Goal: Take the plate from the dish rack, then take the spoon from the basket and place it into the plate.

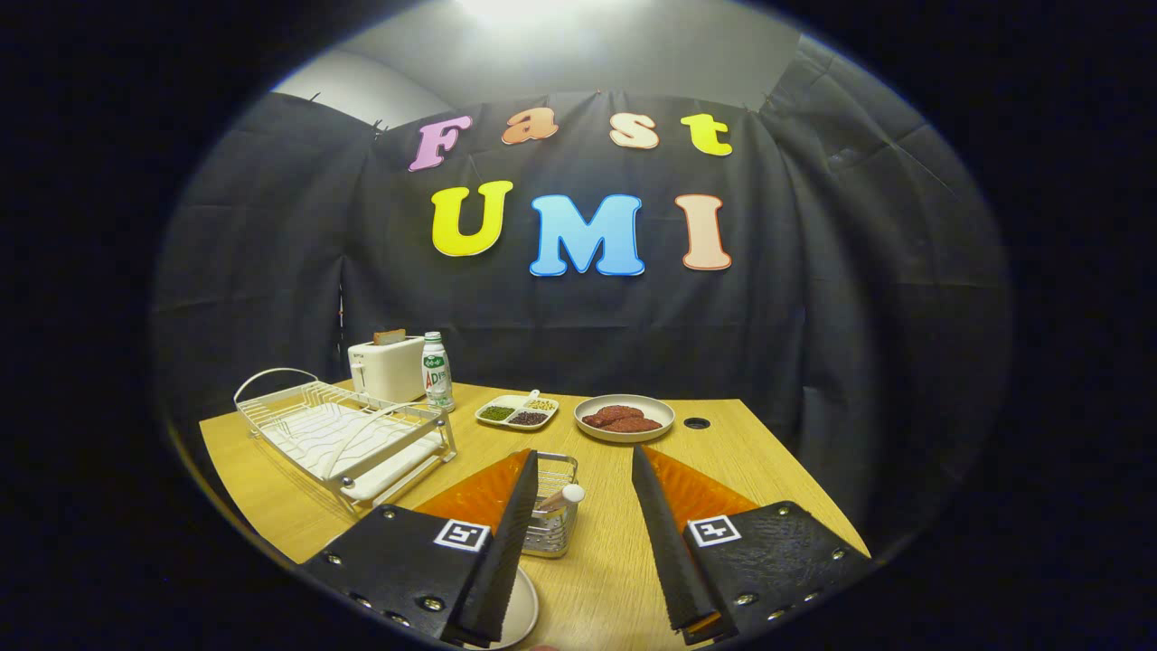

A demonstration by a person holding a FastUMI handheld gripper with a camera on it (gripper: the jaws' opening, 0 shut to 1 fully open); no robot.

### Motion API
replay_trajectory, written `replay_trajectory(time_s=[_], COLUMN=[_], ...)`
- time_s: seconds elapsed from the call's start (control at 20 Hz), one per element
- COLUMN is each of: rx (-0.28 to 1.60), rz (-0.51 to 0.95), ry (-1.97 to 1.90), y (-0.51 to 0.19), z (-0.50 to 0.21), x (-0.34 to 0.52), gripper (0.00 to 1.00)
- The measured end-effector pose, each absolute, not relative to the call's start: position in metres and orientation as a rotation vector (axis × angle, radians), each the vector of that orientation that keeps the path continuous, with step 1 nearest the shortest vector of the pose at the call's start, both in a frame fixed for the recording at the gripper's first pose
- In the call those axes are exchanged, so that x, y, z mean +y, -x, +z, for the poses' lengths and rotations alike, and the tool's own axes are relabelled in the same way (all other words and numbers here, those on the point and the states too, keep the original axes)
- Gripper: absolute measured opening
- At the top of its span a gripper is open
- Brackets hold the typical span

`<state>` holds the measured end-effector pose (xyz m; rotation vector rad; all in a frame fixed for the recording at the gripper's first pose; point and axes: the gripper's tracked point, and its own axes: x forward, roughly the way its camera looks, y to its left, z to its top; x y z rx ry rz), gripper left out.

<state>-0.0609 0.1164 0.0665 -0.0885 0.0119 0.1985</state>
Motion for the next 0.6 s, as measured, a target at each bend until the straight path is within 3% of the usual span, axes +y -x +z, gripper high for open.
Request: replay_trajectory(time_s=[0.15,0.35,0.45,0.5,0.55,0.6], rx=[0.025,0.035,0.049,0.057,0.061,0.074], rz=[0.219,0.232,0.248,0.271,0.298,0.297], ry=[0.089,0.052,0.05,0.038,0.018,0.007], y=[0.039,0.022,0.024,0.024,0.027,0.025], z=[0.049,0.041,0.042,0.038,0.039,0.036], x=[0.125,0.134,0.136,0.139,0.144,0.147], gripper=[0.59,0.58,0.46,0.24,0.26,0.16])
